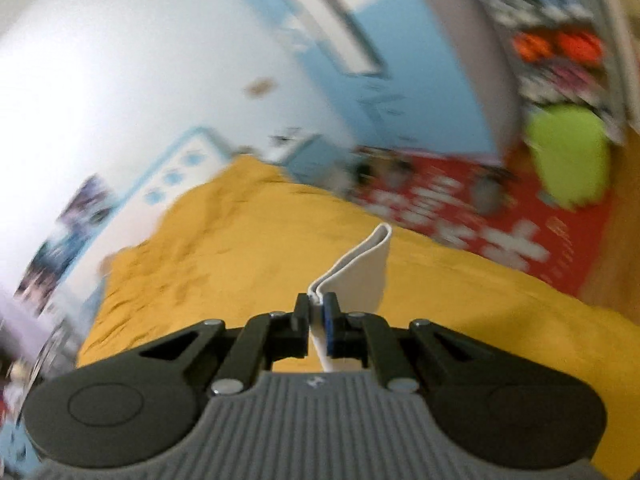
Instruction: Fold small clothes
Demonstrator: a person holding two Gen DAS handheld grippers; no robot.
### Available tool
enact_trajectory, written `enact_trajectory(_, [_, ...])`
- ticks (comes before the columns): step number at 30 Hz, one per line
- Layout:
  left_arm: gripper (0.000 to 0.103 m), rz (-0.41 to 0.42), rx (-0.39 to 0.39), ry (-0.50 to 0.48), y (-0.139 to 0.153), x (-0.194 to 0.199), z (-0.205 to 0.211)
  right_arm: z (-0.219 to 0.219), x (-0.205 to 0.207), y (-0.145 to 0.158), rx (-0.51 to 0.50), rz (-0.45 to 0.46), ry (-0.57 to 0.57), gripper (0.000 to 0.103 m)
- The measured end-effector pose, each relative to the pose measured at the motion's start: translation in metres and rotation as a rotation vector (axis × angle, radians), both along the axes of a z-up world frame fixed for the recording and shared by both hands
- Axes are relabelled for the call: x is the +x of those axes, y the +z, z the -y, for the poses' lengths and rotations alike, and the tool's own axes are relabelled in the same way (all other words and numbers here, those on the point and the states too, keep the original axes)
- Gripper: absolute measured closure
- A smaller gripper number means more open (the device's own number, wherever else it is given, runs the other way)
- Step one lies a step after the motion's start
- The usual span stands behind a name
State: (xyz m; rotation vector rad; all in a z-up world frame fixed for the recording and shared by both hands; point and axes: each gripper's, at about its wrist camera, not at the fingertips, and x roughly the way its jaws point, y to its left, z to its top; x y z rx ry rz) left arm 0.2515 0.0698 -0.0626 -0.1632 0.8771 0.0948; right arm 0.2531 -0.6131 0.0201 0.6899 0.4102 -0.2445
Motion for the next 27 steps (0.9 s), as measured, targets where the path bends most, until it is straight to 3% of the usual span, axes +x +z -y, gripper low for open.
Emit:
enact_trajectory(6, [0.040,0.065,-0.013,0.026,0.010,-0.010,-0.022,-0.151,0.061,0.084,-0.091,0.115,0.276,0.101])
enact_trajectory(9, [0.040,0.079,-0.037,0.039,0.014,-0.012,-0.035,-0.235,0.085,0.105,-0.126,0.158,0.405,0.101])
enact_trajectory(12, [0.040,0.081,-0.105,0.035,0.016,-0.012,-0.051,-0.316,0.104,0.104,-0.153,0.165,0.515,0.101])
enact_trajectory(15, [0.040,0.086,-0.136,0.049,0.014,-0.014,-0.065,-0.392,0.123,0.077,-0.092,0.108,0.636,0.101])
enact_trajectory(18, [0.040,0.092,-0.163,0.051,0.008,-0.016,-0.077,-0.461,0.134,0.026,-0.053,0.015,0.729,0.101])
enact_trajectory(20, [0.040,0.089,-0.198,0.048,0.003,-0.017,-0.086,-0.504,0.136,-0.018,-0.092,-0.046,0.771,0.101])
enact_trajectory(23, [0.040,0.088,-0.251,0.041,-0.005,-0.018,-0.099,-0.549,0.138,-0.083,-0.096,-0.171,0.820,0.102])
enact_trajectory(27, [0.040,0.083,-0.318,0.042,-0.014,-0.018,-0.110,-0.587,0.130,-0.142,-0.103,-0.299,0.892,0.101])
